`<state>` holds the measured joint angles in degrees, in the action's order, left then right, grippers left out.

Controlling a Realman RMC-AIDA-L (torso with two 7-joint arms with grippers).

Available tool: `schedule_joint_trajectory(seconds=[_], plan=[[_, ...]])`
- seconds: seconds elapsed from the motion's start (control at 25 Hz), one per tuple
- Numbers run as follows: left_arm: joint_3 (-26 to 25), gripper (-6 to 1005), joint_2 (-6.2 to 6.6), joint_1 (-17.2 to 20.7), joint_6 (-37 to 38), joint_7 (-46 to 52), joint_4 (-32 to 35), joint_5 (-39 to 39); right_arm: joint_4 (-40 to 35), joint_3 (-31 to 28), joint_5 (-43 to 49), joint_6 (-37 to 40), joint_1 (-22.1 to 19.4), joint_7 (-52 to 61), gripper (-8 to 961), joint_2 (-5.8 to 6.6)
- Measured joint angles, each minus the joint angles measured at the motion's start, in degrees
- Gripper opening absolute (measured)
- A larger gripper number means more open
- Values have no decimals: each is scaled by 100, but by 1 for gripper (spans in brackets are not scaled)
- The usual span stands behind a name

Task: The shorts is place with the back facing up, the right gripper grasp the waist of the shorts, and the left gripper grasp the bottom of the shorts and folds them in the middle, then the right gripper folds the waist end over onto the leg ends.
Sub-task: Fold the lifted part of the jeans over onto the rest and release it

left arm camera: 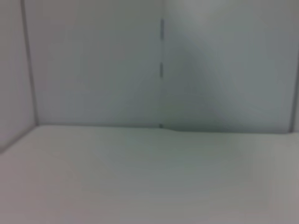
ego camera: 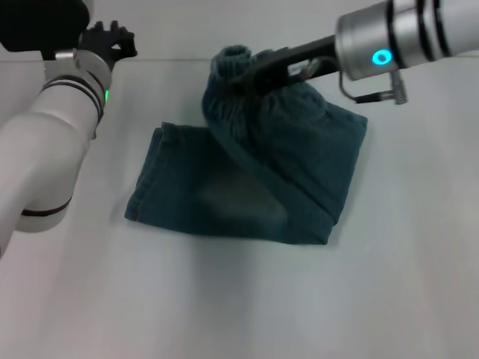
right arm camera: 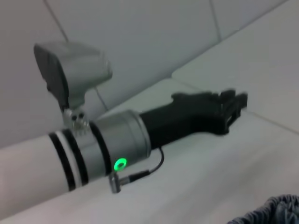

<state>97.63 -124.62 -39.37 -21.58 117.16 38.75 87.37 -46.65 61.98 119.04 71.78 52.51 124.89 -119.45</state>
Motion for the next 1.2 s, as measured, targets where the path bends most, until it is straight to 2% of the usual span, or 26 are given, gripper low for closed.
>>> schedule_joint_trajectory(seconds=[0.24,0.52,1.12,1.2], plan=[[34,185,-1,26,-216,28,6,0,618,742,4,-408,515,-23,105,-37],[98,184,0,27,-192,36,-4,0,943,1485,5,-752,912,-33,109,-55],[264,184,0,27,-170,45,-36,-40,919,1620,388,-871,1038,-151,117,-34],[279,185,0,27,-170,49,-35,-42,889,1621,448,-916,1016,-150,268,-40]])
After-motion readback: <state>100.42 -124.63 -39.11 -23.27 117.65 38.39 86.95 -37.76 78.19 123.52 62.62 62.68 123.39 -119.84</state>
